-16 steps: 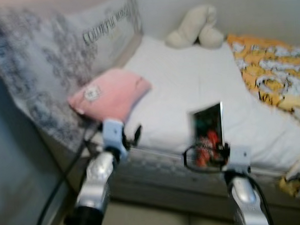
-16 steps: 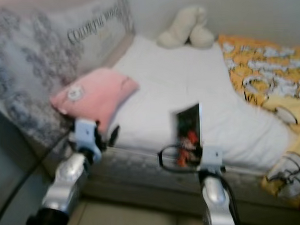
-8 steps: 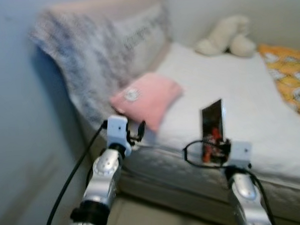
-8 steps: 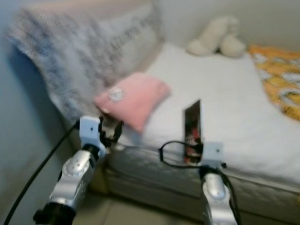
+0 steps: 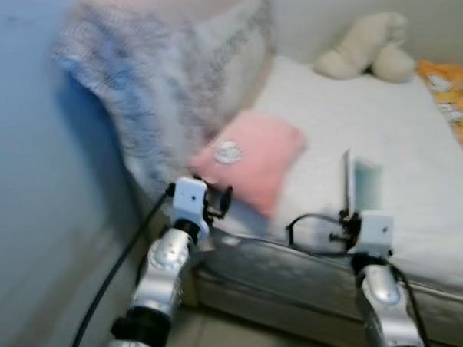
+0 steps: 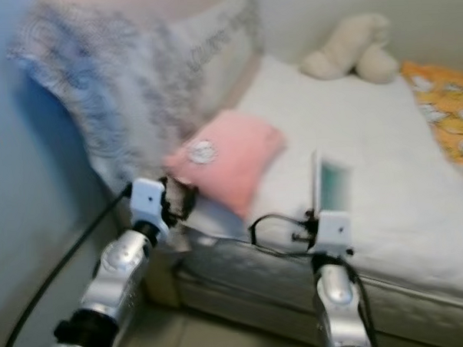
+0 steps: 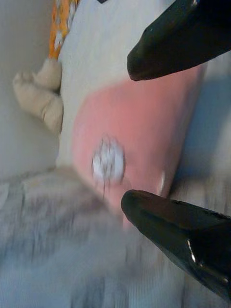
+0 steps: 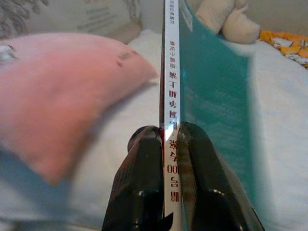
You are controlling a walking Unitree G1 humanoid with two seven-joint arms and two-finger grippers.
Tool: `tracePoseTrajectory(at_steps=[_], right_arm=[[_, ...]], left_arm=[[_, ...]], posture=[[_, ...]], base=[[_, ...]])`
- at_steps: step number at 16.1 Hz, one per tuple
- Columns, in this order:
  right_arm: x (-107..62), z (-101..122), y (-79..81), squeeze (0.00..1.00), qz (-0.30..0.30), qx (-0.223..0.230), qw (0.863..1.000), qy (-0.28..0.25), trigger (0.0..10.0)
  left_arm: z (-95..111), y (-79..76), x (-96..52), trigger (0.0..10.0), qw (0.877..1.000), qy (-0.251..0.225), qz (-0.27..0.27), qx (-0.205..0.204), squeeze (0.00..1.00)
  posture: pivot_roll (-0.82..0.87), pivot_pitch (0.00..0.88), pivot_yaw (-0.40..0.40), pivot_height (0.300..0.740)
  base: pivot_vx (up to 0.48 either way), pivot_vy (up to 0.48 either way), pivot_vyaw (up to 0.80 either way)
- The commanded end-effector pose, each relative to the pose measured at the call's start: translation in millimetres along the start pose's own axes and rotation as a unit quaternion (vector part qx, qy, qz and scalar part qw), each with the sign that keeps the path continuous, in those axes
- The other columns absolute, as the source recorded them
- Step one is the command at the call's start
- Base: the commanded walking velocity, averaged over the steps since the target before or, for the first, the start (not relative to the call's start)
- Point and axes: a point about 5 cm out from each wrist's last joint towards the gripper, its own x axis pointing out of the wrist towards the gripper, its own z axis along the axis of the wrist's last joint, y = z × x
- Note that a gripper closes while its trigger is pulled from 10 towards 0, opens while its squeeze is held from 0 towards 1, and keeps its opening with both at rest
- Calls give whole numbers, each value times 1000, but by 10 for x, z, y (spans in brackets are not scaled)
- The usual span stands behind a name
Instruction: Clean up the room
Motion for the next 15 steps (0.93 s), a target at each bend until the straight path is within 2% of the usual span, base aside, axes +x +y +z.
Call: tracePoseTrajectory(at_steps=[1, 7, 9, 11, 13, 15], right_arm=[[24, 95, 32, 0, 7, -4, 1000, -22, 0], [24, 134, -47, 0, -15, -12, 999, -31, 0], [38, 135, -38, 0, -7, 4, 1000, -27, 0], [96, 168, -72, 0, -15, 0, 1000, -26, 0], [308, 293, -17, 0, 4, 48, 999, -24, 0], [605, 561, 166, 0, 35, 95, 995, -28, 0]], left_arm=[[52, -8, 39, 10000, 1000, -9, -4, 0, 0], [119, -70, 86, 10000, 999, -23, -27, 1, 0], [147, -112, 89, 10000, 999, -27, -30, 8, 0], [155, -125, 94, 10000, 1000, -25, -13, 14, 0], [168, -165, 82, 10000, 1000, -25, -15, -3, 0], [208, -166, 43, 10000, 999, -34, -19, 2, 0]], posture=[[94, 0, -22, 740], [82, 0, -13, 740], [81, 0, -11, 740], [89, 0, -11, 740], [104, 0, -4, 740], [151, 0, -12, 740]], base=[[469, 0, -763], [469, 0, -781], [469, 0, -800], [232, 0, 0], [0, 0, 0], [0, 0, 0]])
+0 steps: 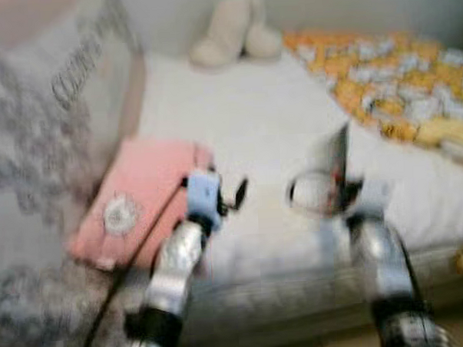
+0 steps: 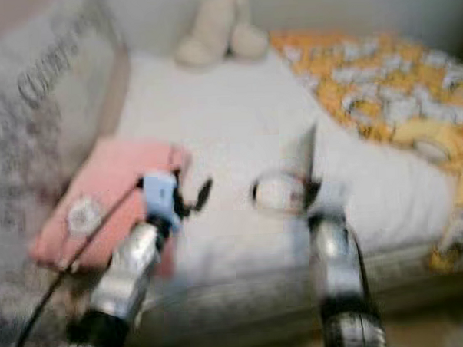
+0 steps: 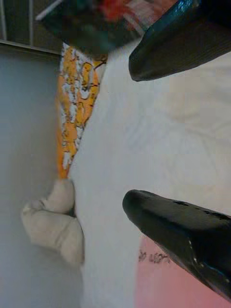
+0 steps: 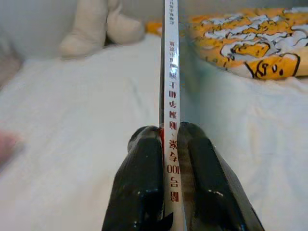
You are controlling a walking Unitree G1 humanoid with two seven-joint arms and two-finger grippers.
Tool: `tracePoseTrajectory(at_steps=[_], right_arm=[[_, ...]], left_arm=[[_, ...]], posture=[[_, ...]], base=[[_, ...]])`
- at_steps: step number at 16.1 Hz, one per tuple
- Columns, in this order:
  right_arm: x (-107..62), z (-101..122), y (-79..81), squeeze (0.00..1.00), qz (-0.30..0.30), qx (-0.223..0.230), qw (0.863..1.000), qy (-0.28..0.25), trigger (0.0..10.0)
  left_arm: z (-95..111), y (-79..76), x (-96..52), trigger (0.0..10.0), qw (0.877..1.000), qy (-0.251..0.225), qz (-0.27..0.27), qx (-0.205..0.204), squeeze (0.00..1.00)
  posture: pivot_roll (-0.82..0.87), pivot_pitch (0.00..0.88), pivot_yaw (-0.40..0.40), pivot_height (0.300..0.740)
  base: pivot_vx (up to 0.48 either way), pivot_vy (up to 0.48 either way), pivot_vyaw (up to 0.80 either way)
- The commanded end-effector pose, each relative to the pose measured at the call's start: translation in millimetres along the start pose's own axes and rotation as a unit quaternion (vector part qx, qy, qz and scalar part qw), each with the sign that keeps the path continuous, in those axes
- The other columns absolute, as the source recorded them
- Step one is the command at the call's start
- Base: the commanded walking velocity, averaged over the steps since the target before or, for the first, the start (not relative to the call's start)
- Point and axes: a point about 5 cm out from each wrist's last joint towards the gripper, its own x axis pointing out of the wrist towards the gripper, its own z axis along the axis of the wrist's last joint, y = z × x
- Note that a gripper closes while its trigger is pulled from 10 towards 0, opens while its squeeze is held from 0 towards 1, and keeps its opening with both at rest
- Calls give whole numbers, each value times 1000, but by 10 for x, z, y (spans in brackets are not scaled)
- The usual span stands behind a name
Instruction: Clean up the room
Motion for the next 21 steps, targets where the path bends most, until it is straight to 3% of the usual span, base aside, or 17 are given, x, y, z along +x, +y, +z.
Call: tracePoseTrajectory(at_steps=[1, 2, 3, 5, 6, 8, 9, 11, 14, 15, 16, 18, 21], right_arm=[[93, 115, 262, 0, 52, 28, 998, -11, 0], [194, 185, 439, 0, 84, 75, 994, 3, 0], [255, 225, 598, 0, 111, 72, 991, 13, 0], [276, 263, 722, 0, 131, 42, 990, 7, 0], [208, 165, 747, 0, 142, 7, 990, 5, 0], [32, -57, 617, 0, 124, -21, 992, 4, 0], [-137, -183, 436, 0, 94, -26, 995, -1, 0], [-322, -259, 258, 0, 68, -58, 996, -11, 0], [-871, -288, -67, 0, 11, -93, 995, -45, 0], [-1186, -264, -150, 0, 3, -116, 992, -57, 0], [-1279, -284, -172, 0, 6, -127, 990, -55, 0], [-1319, -367, -196, 0, 5, -132, 991, -34, 0], [-1103, -377, -197, 0, -7, -122, 992, -14, 0]], left_arm=[[-29, 126, -63, 10000, 1000, 12, 18, 11, 0], [-5, 171, -85, 10000, 999, 12, 26, 21, 0], [28, 235, -113, 10000, 998, 13, 41, 42, 0], [89, 345, -147, 10000, 996, 11, 72, 57, 0], [131, 459, -188, 10000, 993, 6, 115, 37, 0], [94, 546, -254, 10000, 987, 14, 159, 10, 0], [62, 540, -287, 10000, 985, 23, 173, 10, 0], [45, 519, -324, 10000, 983, 30, 182, 15, 0], [89, 516, -591, 10000, 983, 35, 175, 43, 0], [144, 502, -807, 10000, 984, 29, 164, 59, 0], [149, 482, -851, 10000, 985, 30, 159, 57, 0], [152, 444, -772, 10000, 987, 26, 151, 42, 0], [167, 526, -577, 10000, 981, 32, 185, 42, 0]], posture=[[192, 0, -21, 740], [245, 8, -33, 740], [299, 24, -54, 740], [347, 27, -84, 740], [351, 20, -93, 740], [320, 0, -91, 740], [280, 0, -72, 740], [265, 0, -65, 740], [190, 0, -26, 740], [170, 0, -21, 740], [161, 0, -16, 740], [166, 0, -20, 740], [179, 0, -29, 740]], base=[[0, 0, 0], [0, 0, 0], [0, 0, 0], [0, 0, 0], [0, 0, 0], [0, 0, 0], [0, 0, 0], [0, 0, 0], [0, 0, 0], [0, 0, 0], [0, 0, 0], [144, 0, 0], [369, -301, 617]])
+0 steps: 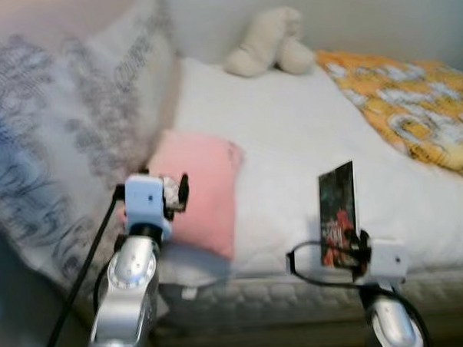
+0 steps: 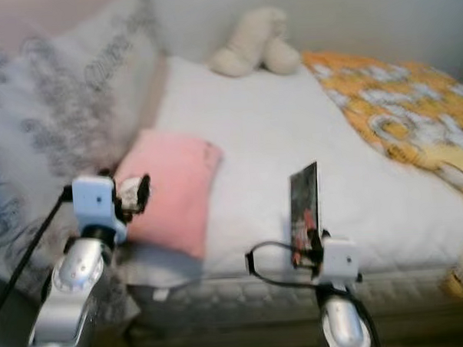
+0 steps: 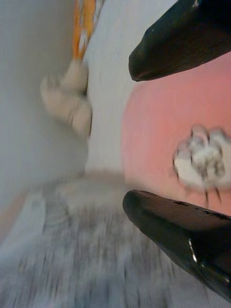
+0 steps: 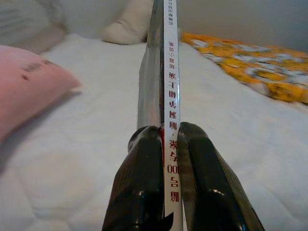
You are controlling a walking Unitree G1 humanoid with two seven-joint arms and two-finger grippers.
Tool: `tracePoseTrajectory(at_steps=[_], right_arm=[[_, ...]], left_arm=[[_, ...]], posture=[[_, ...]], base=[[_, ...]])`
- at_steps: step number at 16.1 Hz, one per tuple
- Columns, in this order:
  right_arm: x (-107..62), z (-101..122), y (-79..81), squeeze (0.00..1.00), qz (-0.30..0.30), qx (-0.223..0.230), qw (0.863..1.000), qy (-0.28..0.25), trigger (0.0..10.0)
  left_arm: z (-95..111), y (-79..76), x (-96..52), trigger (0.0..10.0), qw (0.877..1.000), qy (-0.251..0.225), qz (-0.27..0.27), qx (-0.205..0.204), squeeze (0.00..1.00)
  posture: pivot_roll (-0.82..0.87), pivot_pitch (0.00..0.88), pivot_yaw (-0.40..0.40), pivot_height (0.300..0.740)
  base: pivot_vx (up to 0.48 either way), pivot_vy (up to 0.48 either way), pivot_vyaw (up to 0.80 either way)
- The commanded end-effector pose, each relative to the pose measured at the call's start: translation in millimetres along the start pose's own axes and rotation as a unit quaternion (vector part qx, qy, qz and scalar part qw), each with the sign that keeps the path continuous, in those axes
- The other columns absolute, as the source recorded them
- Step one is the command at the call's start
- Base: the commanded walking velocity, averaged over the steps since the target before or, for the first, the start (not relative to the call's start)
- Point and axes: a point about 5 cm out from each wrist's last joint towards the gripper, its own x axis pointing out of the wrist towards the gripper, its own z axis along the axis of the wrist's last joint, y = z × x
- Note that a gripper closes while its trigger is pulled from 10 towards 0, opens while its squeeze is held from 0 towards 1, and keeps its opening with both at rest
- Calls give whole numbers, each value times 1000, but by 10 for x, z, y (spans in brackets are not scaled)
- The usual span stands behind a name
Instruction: Clean up the room
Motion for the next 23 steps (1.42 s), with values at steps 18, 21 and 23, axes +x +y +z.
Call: tracePoseTrajectory(at_steps=[18, 21, 23], right_arm=[[344, 222, 146, 0, 39, 6, 999, -30, 0], [351, 223, 184, 0, 49, 6, 998, -29, 0], [366, 241, 218, 0, 59, 6, 998, -32, 0]], left_arm=[[10, -71, 123, 10000, 1000, 0, 16, 12, 0], [2, -22, 126, 10000, 999, 2, 33, 0, 0], [-8, 12, 113, 10000, 999, 5, 48, -14, 0]], posture=[[195, 0, -49, 740], [198, 0, -53, 740], [200, 0, -54, 740]], base=[[254, -34, 64], [480, 0, 0], [422, 156, 0]])
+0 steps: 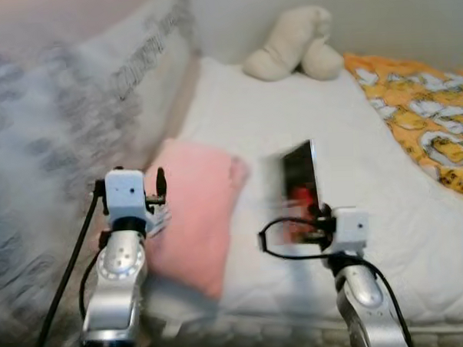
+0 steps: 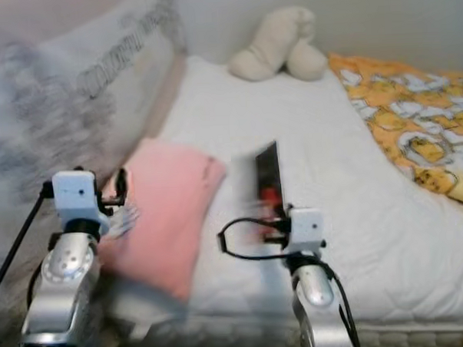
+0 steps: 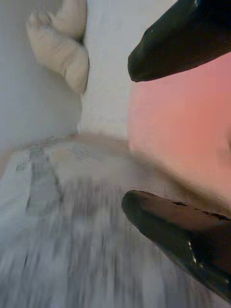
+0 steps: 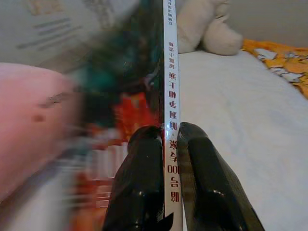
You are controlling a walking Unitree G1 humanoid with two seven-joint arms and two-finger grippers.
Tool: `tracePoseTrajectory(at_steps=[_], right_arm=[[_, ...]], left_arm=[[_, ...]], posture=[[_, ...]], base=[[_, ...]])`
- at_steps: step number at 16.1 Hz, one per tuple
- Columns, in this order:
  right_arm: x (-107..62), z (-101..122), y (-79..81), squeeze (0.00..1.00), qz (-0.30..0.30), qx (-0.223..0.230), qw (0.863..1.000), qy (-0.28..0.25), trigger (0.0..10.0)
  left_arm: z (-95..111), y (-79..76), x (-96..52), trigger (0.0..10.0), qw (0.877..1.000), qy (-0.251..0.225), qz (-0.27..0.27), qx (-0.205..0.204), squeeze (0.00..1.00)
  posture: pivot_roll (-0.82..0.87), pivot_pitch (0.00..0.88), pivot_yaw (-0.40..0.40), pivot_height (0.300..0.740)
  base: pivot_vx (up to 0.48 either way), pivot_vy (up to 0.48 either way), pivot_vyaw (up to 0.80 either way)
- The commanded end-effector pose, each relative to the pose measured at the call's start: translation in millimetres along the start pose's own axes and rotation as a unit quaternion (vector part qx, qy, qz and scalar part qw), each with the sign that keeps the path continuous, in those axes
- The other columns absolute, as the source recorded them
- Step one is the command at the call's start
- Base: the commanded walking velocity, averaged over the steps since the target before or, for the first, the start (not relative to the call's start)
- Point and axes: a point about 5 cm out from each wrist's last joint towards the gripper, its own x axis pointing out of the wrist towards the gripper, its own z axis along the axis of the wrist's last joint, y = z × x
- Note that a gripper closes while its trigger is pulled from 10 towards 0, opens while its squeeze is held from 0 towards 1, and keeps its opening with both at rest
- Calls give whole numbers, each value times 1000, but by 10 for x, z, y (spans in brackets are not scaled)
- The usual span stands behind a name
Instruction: Clean up the room
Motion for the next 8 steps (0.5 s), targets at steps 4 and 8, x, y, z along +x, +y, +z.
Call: tracePoseTrajectory(at_steps=[4, 8], right_arm=[[243, 210, 166, 0, 64, 60, 996, -16, 0], [637, 561, 827, 0, 204, 145, 968, -27, 0]], left_arm=[[37, -77, 4, 10000, 1000, -12, 1, 14, 0], [117, -19, 50, 10000, 999, -17, -12, 38, 0]], posture=[[217, 0, -50, 740], [302, 58, -10, 740]], base=[[148, 189, 0], [0, 0, 0]])
